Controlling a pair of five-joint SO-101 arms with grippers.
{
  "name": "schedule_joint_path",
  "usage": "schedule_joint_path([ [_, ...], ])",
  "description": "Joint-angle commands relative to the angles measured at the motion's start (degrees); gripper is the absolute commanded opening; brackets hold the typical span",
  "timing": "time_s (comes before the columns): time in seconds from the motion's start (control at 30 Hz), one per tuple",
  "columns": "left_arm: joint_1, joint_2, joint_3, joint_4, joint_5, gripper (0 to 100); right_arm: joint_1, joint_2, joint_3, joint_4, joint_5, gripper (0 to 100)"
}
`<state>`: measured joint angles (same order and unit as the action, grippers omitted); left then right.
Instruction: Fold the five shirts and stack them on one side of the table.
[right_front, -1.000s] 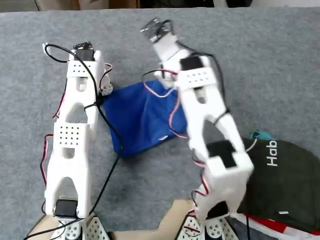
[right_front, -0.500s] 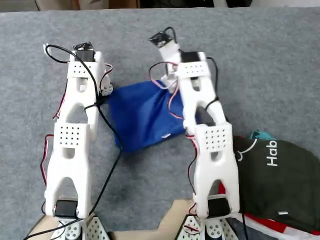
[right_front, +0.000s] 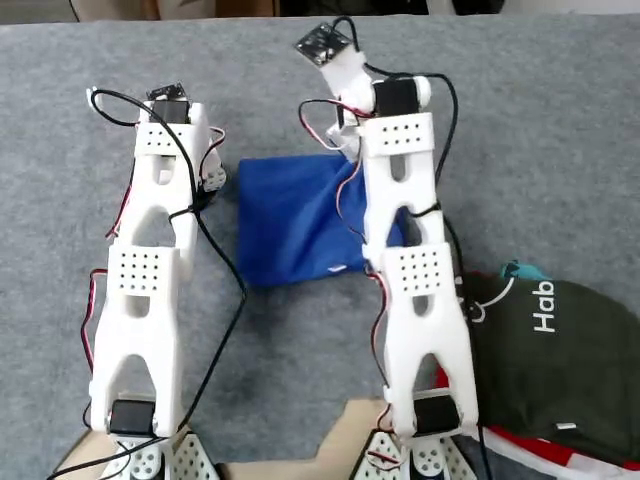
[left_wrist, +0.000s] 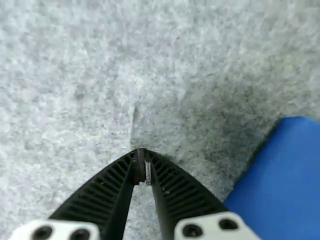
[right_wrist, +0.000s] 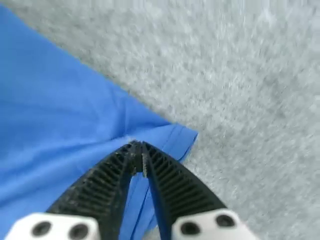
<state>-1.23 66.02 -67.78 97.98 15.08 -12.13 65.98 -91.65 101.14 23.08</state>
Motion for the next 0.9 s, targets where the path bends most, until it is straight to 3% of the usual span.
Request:
schedule_joint_path([
  [0.0, -0.18, 0.13, -0.44, -1.05, 0.35, 2, 1.71, -5.67, 4.44, 1.32, -4.75, 7.6],
  [0.17, 1.14, -3.38, -8.79, 2.99, 0.0, 2, 2.33, -21.23, 31.96, 1.32, -10.9, 23.7],
  [0.33, 1.49, -5.58, -6.59, 2.9, 0.0, 2, 1.19, -41.27, 58.68, 0.79, -13.71, 24.2],
  [0.5, 1.67, -6.02, -5.63, 2.9, -1.14, 2, 4.97, -56.92, 74.59, -1.23, -13.19, 24.2],
  [0.63, 1.76, -6.02, -5.63, 2.73, -5.01, 2, 7.16, -62.46, 85.76, -0.35, -12.92, 24.2],
  [0.77, 1.76, -6.02, -5.63, 2.64, -5.36, 2, 6.9, -63.34, 96.4, -1.14, -3.96, 24.2],
  [0.87, 1.76, -6.02, -5.63, 2.64, -5.36, 2, 4.0, -63.25, 99.38, -4.22, -6.24, 24.2],
])
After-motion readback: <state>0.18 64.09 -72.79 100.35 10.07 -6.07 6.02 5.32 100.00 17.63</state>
